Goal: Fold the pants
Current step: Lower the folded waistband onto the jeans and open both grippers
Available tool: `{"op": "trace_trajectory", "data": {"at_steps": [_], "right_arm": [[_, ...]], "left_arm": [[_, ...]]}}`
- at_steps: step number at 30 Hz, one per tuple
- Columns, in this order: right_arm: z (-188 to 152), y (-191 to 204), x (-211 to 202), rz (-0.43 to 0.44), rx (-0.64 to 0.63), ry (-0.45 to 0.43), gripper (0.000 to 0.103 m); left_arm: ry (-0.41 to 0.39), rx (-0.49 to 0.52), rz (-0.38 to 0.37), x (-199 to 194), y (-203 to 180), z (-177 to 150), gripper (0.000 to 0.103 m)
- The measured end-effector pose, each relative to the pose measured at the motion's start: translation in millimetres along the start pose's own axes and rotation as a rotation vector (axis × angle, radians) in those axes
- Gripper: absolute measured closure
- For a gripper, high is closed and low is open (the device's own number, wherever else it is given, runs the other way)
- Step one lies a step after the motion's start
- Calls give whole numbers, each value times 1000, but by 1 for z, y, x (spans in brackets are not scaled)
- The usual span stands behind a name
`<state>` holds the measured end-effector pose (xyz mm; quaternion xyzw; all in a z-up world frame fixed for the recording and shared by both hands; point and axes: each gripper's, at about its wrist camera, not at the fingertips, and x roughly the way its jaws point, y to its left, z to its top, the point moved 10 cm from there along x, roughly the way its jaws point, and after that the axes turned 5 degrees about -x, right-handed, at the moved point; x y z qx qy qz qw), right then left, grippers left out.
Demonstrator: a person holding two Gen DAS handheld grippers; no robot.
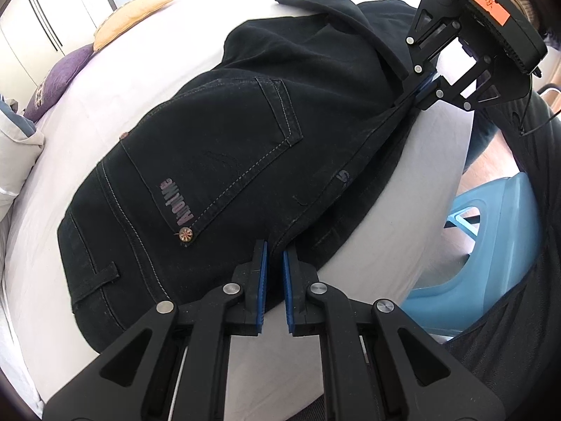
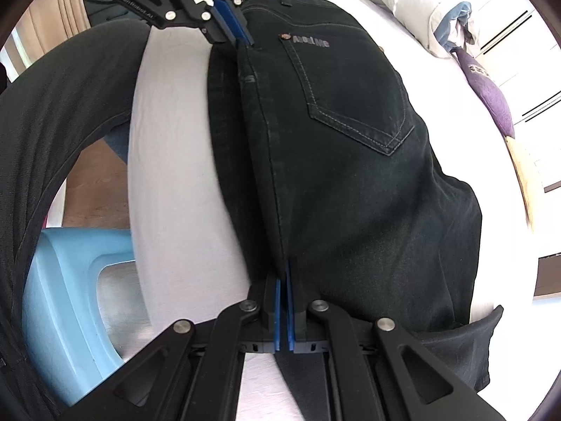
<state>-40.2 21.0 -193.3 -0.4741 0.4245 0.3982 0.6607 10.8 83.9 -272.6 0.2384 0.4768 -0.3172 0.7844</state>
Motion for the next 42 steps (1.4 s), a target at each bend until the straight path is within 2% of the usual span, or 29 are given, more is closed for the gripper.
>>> {"op": "trace_trajectory", "data": {"at_steps": [13, 17, 19, 20, 21, 22, 23, 26, 28, 31, 33, 35, 37, 38, 39, 40, 42], "right_arm": [[8, 1, 6, -22, 81, -8, 99], [6, -2, 11, -20, 149, -28, 95], [6, -8, 8, -8, 193, -35, 92], [5, -6, 6, 17, 225, -31, 76], [3, -7, 4, 47, 259, -25, 52], [2, -9, 1, 67, 283, -25, 44], [3, -10, -7, 77, 301, -45, 41], [7, -22, -29, 89, 389, -116, 41], [14, -40, -41, 110, 493, -200, 41], [24, -72, -41, 152, 636, -286, 41], [17, -80, -25, 175, 715, -290, 41], [-2, -79, 1, 169, 785, -200, 41], [-20, -75, 20, 147, 813, -124, 42], [-26, -74, 17, 128, 809, -142, 43], [-31, -72, 11, 114, 798, -167, 43], [-37, -70, 5, 102, 796, -164, 43], [-49, -71, -10, 125, 843, -176, 43]], "left_arm": [[10, 0, -16, -2, 4, -3, 95], [11, -7, -11, 1, 7, -4, 88], [43, -14, 11, -2, 11, -5, 79], [59, -14, 19, -6, 12, -7, 76], [71, -12, 25, -13, 13, -7, 66], [79, -15, 18, -20, 14, -8, 45], [83, -22, 4, -29, 14, -8, 40], [47, -51, 5, -59, 19, 2, 40], [0, -106, 12, -70, 26, 21, 40], [-81, -200, -6, -69, 31, 59, 40], [-116, -239, -24, -57, 29, 81, 40], [-93, -268, -26, -29, 23, 95, 40], [17, -305, -38, 12, 18, 92, 40], [93, -309, -39, 33, 13, 85, 40], [122, -289, -14, 45, 11, 82, 39], [101, -261, 15, 47, 9, 84, 39], [83, -269, 0, 39, 7, 94, 39]]}}
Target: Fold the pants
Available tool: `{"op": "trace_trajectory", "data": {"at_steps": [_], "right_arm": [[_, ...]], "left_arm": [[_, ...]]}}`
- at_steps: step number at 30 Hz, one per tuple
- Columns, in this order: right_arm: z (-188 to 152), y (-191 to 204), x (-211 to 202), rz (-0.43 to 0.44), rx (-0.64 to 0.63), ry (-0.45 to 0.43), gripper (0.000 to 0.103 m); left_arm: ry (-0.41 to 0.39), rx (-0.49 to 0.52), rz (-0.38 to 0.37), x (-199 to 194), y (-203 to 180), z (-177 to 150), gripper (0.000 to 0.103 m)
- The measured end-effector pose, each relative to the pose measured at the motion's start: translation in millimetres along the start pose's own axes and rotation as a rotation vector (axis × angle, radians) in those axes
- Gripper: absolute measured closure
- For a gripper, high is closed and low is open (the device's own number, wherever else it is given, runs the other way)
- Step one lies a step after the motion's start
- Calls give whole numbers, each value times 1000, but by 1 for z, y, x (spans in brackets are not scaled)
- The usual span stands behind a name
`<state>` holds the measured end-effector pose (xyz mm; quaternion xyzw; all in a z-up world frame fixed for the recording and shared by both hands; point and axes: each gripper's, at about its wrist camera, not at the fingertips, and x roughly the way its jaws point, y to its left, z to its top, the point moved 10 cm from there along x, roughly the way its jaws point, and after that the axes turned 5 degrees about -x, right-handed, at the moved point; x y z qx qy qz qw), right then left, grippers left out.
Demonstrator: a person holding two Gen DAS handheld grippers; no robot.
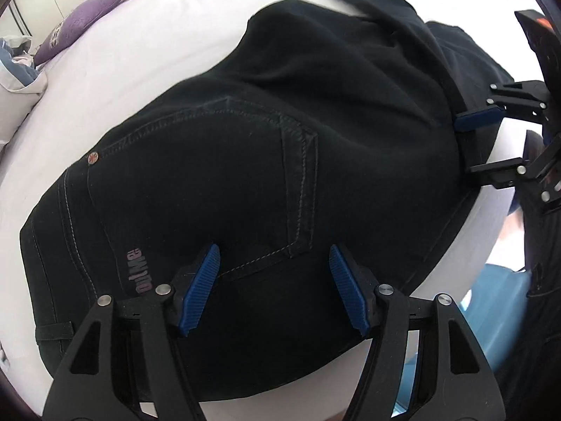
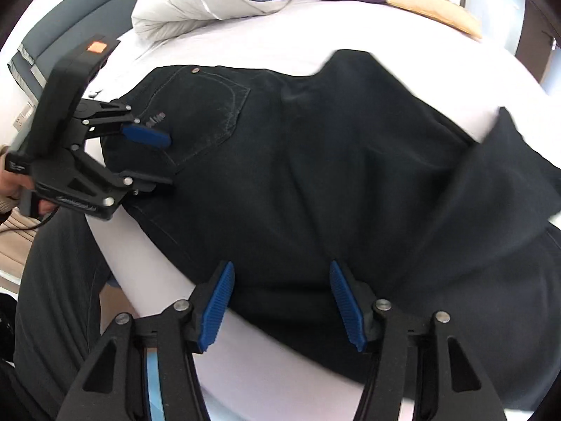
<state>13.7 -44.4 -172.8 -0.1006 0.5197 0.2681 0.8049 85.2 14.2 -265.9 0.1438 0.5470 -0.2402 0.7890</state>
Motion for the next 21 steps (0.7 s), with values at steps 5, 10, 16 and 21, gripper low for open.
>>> {"op": "trace_trajectory", "data": {"at_steps": [5, 10, 16, 21], "right_arm": [[36, -84, -65, -77, 243, -178, 37], [90, -192, -87, -320, 424, -200, 36], [127, -245, -37, -407, 513, -11, 33], [116, -277, 12, -481, 576, 146, 32]], "left_arm": [[-143, -31, -48, -36, -19, 64, 39], [-165, -55, -36, -10, -37, 117, 39], [-71, -128, -51, 49, -40, 113, 39], [-76, -141, -59, 56, -40, 112, 39]]}}
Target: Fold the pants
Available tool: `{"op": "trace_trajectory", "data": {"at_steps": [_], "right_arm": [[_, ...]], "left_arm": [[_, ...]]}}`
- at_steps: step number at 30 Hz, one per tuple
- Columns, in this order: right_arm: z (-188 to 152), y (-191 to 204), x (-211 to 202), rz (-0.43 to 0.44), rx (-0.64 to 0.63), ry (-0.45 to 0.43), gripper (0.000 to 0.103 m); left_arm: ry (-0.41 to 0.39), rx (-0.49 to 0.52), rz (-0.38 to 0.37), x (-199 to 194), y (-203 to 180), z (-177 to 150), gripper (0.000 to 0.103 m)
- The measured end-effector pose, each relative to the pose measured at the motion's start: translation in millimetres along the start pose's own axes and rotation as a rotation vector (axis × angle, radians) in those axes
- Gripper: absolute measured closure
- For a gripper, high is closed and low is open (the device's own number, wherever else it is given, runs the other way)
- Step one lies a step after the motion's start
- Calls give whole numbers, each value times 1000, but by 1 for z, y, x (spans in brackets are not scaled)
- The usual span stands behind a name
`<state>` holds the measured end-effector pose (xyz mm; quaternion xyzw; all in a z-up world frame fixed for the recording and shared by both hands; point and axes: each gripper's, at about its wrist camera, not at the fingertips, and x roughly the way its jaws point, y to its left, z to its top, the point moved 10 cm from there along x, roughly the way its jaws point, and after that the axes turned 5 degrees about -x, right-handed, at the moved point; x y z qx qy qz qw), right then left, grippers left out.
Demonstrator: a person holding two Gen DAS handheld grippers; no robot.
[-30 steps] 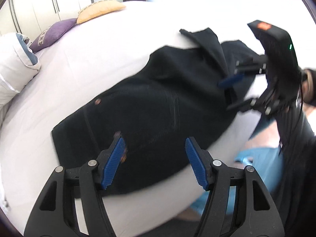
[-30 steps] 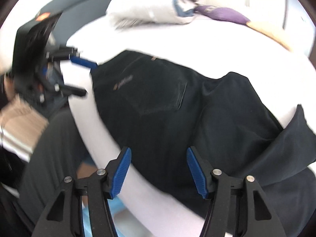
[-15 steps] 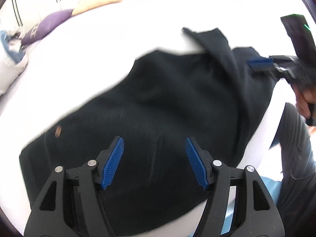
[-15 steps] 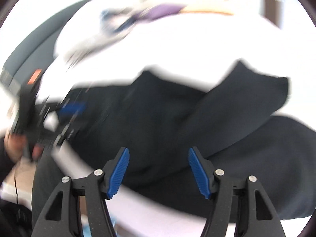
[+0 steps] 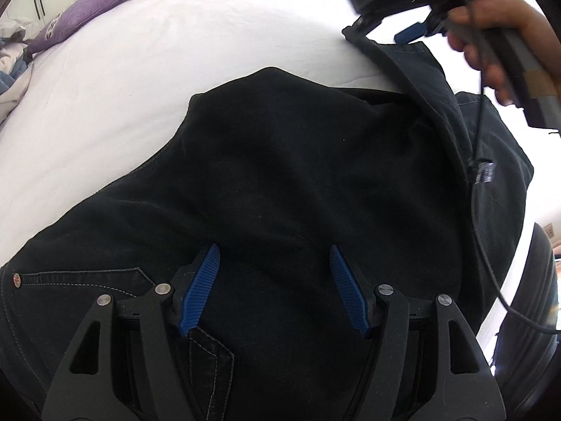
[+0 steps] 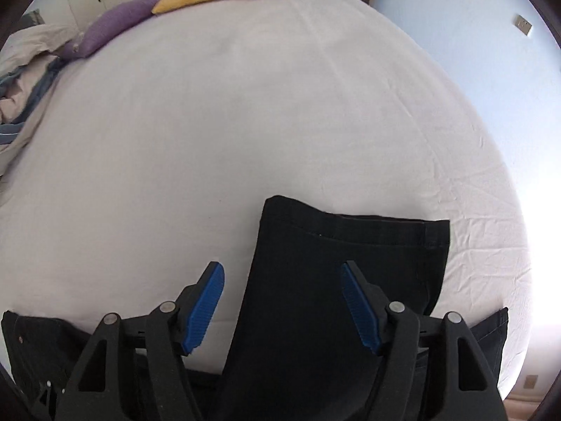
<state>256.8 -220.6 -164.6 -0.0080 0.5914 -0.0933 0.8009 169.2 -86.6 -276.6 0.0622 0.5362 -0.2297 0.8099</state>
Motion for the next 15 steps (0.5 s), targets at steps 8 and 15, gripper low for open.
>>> {"op": "trace_trajectory", "data": {"at_steps": [8, 15], "right_arm": [[-6, -14, 25, -14, 22, 13, 63], [-16, -57, -19, 135, 101, -99, 97]], "left_arm": [[-9, -1, 4, 2, -3, 2, 39], [-13, -11, 23, 5, -8, -3, 38]]}}
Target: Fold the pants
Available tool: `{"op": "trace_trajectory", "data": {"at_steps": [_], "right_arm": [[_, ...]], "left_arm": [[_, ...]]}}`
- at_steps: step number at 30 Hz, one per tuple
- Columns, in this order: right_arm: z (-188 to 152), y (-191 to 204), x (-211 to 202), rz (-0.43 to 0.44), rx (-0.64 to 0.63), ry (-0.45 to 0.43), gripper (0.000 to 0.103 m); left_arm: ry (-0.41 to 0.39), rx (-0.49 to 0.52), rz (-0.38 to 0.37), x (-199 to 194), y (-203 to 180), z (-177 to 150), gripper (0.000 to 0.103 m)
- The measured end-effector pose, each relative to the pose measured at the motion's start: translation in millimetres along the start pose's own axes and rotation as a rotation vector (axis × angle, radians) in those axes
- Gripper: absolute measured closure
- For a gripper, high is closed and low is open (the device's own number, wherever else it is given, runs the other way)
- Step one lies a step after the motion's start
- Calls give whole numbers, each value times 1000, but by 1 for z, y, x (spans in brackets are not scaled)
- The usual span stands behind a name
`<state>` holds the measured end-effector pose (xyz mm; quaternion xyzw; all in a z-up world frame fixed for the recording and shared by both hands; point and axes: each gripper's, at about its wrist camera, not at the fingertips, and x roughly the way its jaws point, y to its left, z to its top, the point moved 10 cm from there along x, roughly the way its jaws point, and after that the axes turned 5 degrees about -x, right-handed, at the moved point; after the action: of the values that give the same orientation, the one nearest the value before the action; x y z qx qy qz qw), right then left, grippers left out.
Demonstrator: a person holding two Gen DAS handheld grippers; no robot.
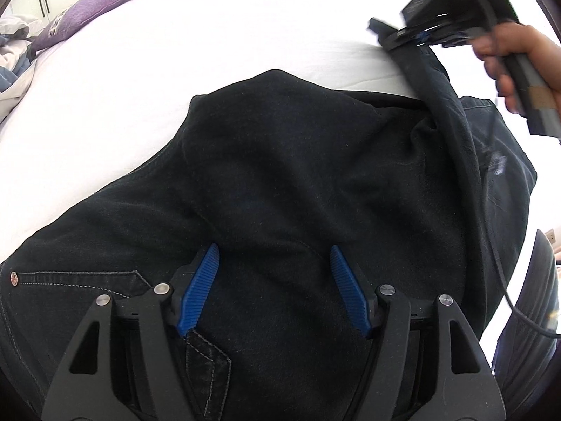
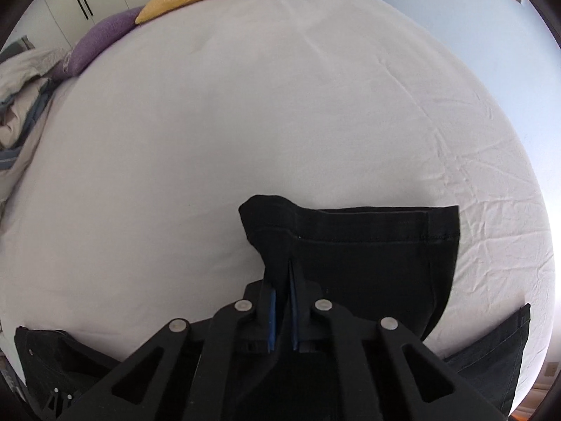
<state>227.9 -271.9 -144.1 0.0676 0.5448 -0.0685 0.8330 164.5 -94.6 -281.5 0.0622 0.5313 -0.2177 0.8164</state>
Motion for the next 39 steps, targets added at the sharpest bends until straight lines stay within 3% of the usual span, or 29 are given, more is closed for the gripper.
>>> {"op": "trace_trajectory", "data": {"at_steps": [4, 10, 12, 15, 17, 18, 20, 23, 25, 29, 31, 32, 33, 39], "right_arm": [[-17, -47, -66, 58, 63, -166, 97], [-97, -165, -142, 74, 282, -338, 97], [-135, -199, -138, 107, 394, -351, 97], [-202, -247, -101, 145, 637, -298, 97], [-245, -261, -77, 191, 778, -247, 100], [-251, -259, -78, 227, 790, -279, 100], [-249, -258, -86, 254, 741, -300, 91], [-241, -257, -93, 370, 784, -316, 61], [-236, -261, -96, 391, 836, -332, 57], [-226, -267, -88, 416, 841, -314, 59], [-209, -252, -81, 404, 838, -304, 75], [-209, -254, -79, 402, 841, -290, 89], [-209, -256, -76, 406, 856, -283, 94], [-218, -261, -91, 410, 871, -306, 96]], "left_arm": [[0, -15, 15, 2, -8, 1, 37], [0, -53, 39, 3, -20, 5, 33], [0, -79, 41, 3, -23, 7, 32], [-4, -97, 53, 5, -26, 10, 27], [-7, -94, 70, 5, -29, 10, 27], [-8, -98, 73, 5, -30, 10, 27], [-10, -102, 74, 6, -32, 10, 26], [-7, -107, 85, 8, -36, 11, 24], [-2, -113, 95, 13, -35, 17, 24], [2, -120, 106, 15, -37, 19, 24], [0, -123, 106, 16, -39, 19, 24], [-2, -125, 107, 16, -40, 20, 24], [-3, -126, 108, 17, -41, 20, 24], [-1, -137, 109, 17, -40, 19, 24]]}}
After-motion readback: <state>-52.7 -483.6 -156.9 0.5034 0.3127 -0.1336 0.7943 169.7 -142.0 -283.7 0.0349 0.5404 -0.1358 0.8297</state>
